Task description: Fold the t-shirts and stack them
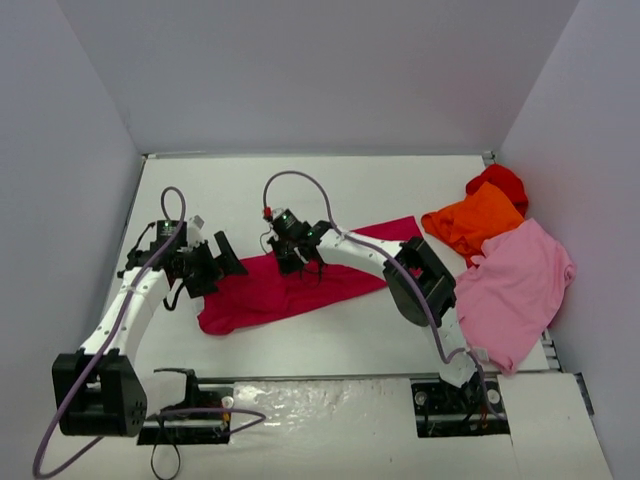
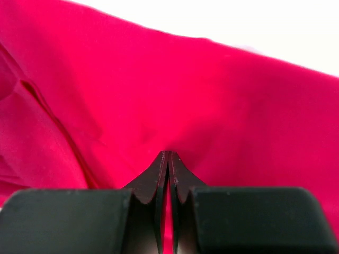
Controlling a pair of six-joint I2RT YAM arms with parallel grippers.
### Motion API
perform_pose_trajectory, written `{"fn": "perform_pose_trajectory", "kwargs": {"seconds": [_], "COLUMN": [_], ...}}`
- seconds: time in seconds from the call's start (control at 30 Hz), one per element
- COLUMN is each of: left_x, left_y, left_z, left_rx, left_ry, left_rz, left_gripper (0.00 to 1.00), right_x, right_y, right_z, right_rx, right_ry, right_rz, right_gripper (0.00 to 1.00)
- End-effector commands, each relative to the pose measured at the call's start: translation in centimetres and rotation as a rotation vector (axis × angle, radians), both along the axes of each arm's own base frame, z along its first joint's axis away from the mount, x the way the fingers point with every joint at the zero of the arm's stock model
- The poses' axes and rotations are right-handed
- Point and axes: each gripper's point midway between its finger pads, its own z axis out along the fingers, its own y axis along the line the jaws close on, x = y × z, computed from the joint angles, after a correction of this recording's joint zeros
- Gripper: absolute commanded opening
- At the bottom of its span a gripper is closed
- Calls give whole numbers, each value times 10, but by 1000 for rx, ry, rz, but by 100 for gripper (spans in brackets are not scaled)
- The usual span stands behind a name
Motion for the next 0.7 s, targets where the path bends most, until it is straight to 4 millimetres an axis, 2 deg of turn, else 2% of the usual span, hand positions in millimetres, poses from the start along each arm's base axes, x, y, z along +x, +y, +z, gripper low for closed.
{"fn": "perform_pose_trajectory", "kwargs": {"seconds": [0.0, 0.17, 0.23, 0.33, 0.47, 0.6, 0.67], "left_x": [20, 15, 12, 6, 0, -5, -6], "left_y": [0, 6, 8, 10, 12, 13, 13], "left_z": [48, 59, 60, 59, 59, 58, 57], "left_rx": [4, 43, 59, 69, 79, 85, 85], "left_ry": [-169, -178, -173, -168, -170, -161, -161], "left_rz": [-3, -14, -17, -19, -17, -19, -21], "left_gripper": [97, 97, 97, 97, 97, 97, 97], "right_x": [-5, 9, 22, 41, 71, 79, 78], "right_y": [24, 11, -4, -23, -51, -62, -60], "right_z": [6, -35, -53, -66, -65, -52, -34], "right_rx": [40, -31, -73, -110, -127, -109, -83], "right_ry": [11, 51, 58, 49, 28, 22, 2], "right_rz": [64, 33, -6, -55, -129, -153, -150], "right_gripper": [0, 0, 0, 0, 0, 0, 1]}}
